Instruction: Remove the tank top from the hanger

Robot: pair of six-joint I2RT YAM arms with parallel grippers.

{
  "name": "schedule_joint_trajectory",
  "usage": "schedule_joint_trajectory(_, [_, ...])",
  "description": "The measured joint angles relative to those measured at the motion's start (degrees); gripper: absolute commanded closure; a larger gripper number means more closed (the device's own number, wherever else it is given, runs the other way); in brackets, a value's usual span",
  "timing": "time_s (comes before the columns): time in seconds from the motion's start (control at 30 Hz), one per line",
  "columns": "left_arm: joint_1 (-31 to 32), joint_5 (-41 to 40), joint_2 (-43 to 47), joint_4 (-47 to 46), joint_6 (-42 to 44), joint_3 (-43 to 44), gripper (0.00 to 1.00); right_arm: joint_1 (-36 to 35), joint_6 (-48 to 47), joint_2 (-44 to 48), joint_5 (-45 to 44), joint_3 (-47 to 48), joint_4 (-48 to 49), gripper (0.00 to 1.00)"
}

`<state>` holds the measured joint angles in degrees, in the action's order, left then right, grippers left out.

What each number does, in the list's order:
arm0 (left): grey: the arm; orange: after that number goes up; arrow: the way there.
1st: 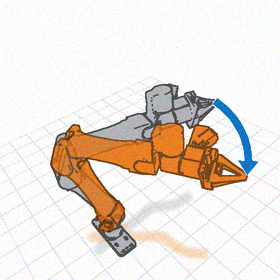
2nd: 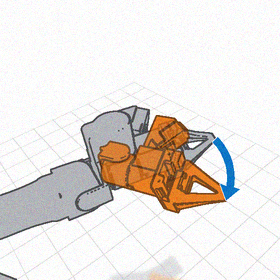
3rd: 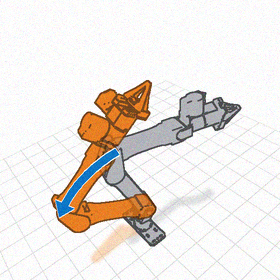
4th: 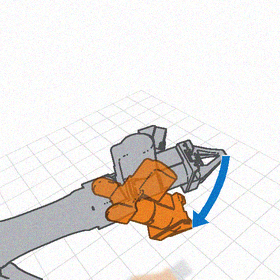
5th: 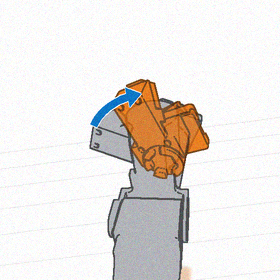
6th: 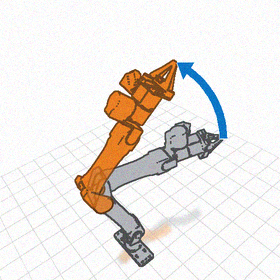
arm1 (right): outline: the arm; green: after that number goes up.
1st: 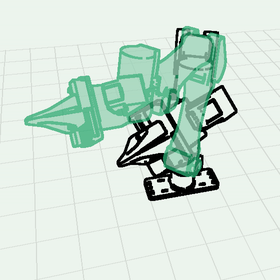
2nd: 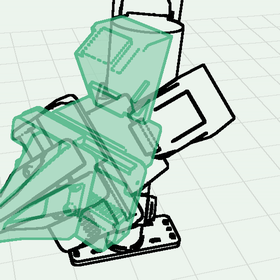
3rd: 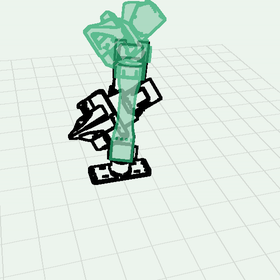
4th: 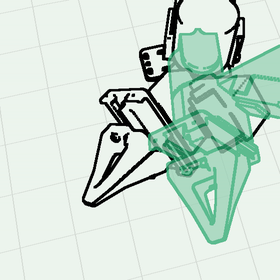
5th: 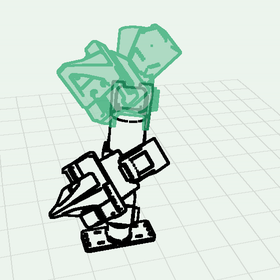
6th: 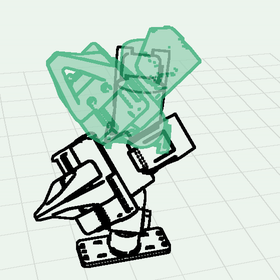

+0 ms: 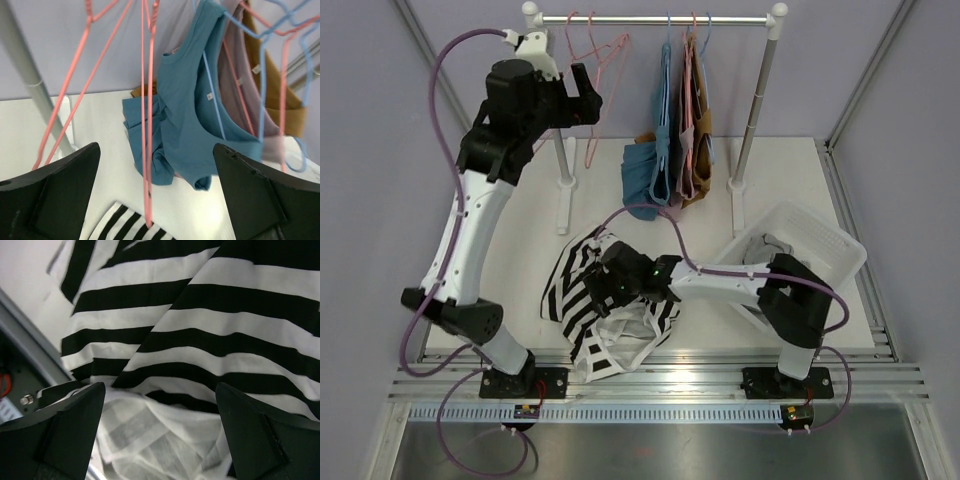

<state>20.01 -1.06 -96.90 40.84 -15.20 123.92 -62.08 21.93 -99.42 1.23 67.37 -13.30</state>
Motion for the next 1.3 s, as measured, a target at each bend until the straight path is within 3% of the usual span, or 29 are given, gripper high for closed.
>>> schedule_joint_trajectory(0.13, [0.0,-1.3,13.1,-2.4,0.0,-10.0,0.01,-2.8,-1.2,-9.5,-4.5,4.1,-1.0,0.03])
schedule_joint_trajectory(0.2, [0.0,-2.6,19.3,-2.8,-0.1,-15.1,0.01,-3.5,-2.1,-12.2,-7.7,4.4,-1.6,0.14])
schedule_joint_trajectory(0.23, [0.0,-3.4,22.4,-3.1,-0.1,-17.4,0.01,-3.8,-2.1,-12.2,-8.5,4.8,-1.1,0.46])
schedule_joint_trajectory(0.3, [0.0,-5.2,28.4,-4.7,-0.3,-22.8,0.01,-4.1,-2.5,-12.5,-9.9,4.8,-1.2,0.74])
schedule_joint_trajectory(0.33, [0.0,-6.1,31.4,-4.9,-0.4,-25.8,0.01,-4.1,-2.6,-12.9,-10.7,4.7,-1.2,0.94])
schedule_joint_trajectory(0.37, [0.0,-6.8,33.6,-4.8,-0.6,-28.1,0.01,-4.0,-2.8,-13.0,-11.7,4.6,-1.1,1.00])
schedule_joint_trajectory(0.57, [0.0,-12.1,50.3,-5.9,-3.1,-49.3,0.01,-3.9,-2.9,-10.3,-14.9,2.2,-1.1,1.00])
schedule_joint_trajectory(0.67, [0.0,-12.5,56.0,-4.9,-3.5,-55.7,0.01,-3.7,-3.6,-5.9,-16.6,1.7,-3.6,1.00])
schedule_joint_trajectory(0.9, [0.0,-13.9,63.2,-2.8,-1.7,-63.4,0.01,-0.8,-5.8,12.7,-22.1,4.6,-10.4,1.00])
schedule_joint_trajectory(1.1, [0.0,-14.6,65.9,-3.7,-0.6,-71.6,0.01,3.6,-9.4,24.2,-30.5,15.6,-19.1,1.00])
schedule_joint_trajectory(1.3, [0.0,-15.6,65.3,-3.9,0.4,-72.2,0.01,10.3,-12.2,31.8,-41.6,25.3,-28.2,1.00])
